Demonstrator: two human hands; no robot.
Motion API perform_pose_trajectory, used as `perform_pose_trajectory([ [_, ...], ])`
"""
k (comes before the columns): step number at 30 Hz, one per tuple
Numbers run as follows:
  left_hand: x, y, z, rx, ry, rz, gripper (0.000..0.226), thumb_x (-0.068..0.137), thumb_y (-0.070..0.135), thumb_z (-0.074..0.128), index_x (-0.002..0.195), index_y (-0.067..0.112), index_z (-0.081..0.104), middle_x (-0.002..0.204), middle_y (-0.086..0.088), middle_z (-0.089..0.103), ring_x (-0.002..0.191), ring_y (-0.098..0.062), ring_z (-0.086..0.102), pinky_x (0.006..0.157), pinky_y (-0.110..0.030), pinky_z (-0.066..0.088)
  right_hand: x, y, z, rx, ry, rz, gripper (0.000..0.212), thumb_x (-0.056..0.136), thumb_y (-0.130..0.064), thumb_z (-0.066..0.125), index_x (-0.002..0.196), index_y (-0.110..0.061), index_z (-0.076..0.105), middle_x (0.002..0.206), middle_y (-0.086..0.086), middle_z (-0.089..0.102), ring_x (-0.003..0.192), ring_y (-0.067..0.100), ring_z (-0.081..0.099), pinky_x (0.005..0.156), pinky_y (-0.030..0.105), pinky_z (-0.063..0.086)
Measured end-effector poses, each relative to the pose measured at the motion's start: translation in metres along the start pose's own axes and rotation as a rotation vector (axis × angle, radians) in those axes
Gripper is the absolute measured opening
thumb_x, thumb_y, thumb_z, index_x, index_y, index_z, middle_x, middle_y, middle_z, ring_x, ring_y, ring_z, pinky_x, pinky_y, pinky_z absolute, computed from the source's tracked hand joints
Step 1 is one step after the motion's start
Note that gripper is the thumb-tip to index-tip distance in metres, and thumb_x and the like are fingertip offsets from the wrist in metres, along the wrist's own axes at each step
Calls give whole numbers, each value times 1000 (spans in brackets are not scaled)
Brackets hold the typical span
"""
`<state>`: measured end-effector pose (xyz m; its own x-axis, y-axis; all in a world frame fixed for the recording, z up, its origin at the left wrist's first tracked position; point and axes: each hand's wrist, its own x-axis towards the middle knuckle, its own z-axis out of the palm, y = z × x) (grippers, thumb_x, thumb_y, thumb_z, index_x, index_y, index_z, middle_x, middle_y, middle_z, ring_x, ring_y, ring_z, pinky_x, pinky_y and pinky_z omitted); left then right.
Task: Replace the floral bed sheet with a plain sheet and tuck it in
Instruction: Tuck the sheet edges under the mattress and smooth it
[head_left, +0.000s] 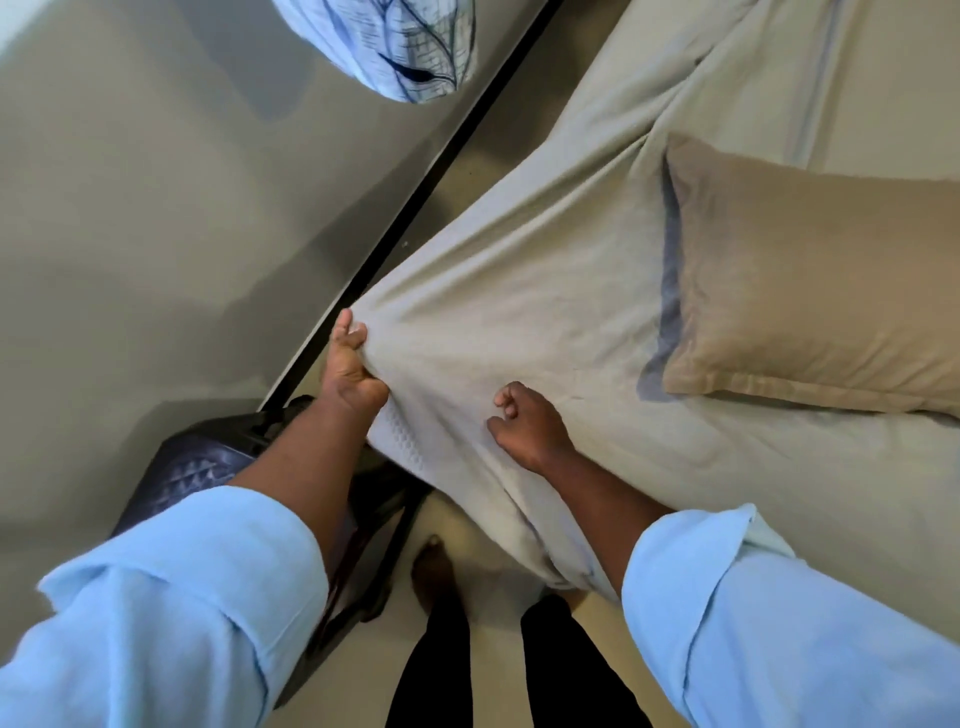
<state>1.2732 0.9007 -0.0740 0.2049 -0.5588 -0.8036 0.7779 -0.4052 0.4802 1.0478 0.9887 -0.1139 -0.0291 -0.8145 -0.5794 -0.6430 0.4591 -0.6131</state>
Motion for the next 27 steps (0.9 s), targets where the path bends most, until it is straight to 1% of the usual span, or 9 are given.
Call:
perform_pose_trajectory([
  [3,13,23,-13,53,120,58,46,102,9,49,141,32,53,125,3,57,110,-24,59,99,-43,48,2,-9,15,-72,-39,-114,42,76,-48,73,108,-27,56,103,-8,57,97,14,59,87,32,51],
  [6,35,41,-31,108,230,66,36,93,13,60,123,30,69,130,1,64,119,-25,62,104,-46,48,-5,-21,26,-98,-135,-176,63,77,-63,75,124,-30,50,110,-7,55,100,12,56,86,30,49],
  [10,41,56,-55,365,387,135,32,102,21,51,131,21,63,130,3,65,117,-18,61,93,-23,50,-13,-20,42,-136,-325,-223,76,74,-61,79,138,-44,41,98,-7,58,90,12,60,82,32,52],
  [12,43,57,-70,625,414,116,25,102,21,47,122,23,62,99,7,61,91,-21,57,77,-17,50,-14,-11,51,-199,-364,-249,74,79,-46,79,142,-44,39,96,-4,59,86,15,60,82,35,54],
  [15,54,36,-89,752,371,-44,19,97,16,45,81,25,50,81,0,48,61,-14,41,56,-31,40,-15,-5,63,-281,-358,-262,72,82,-33,74,143,-42,37,95,-5,58,88,17,59,81,34,53],
  [17,46,14,-88,788,305,-182,16,99,15,43,86,18,52,80,-3,50,65,-18,47,64,-34,44,-14,-5,67,-315,-334,-286,67,83,-31,71,140,-41,37,94,-5,58,88,19,59,78,35,53],
  [20,38,-18,-82,848,126,-342,39,101,42,53,125,12,58,117,-7,62,112,-28,60,105,-44,47,-9,-5,65,-340,-303,-317,52,86,-29,67,131,-39,43,90,-6,60,85,22,61,72,35,53],
  [22,45,-26,-79,886,119,-317,58,92,49,64,132,8,59,131,-7,61,121,-31,58,110,-45,44,-6,0,63,-286,-287,-318,37,87,-27,66,120,-35,51,81,-10,59,79,19,61,69,33,51],
  [27,51,-25,-68,586,154,-204,55,93,43,67,136,10,58,132,-1,60,119,-26,57,111,-44,42,-3,10,62,-107,-230,-175,13,84,-16,59,87,-26,66,71,-14,61,70,8,61,70,30,53],
])
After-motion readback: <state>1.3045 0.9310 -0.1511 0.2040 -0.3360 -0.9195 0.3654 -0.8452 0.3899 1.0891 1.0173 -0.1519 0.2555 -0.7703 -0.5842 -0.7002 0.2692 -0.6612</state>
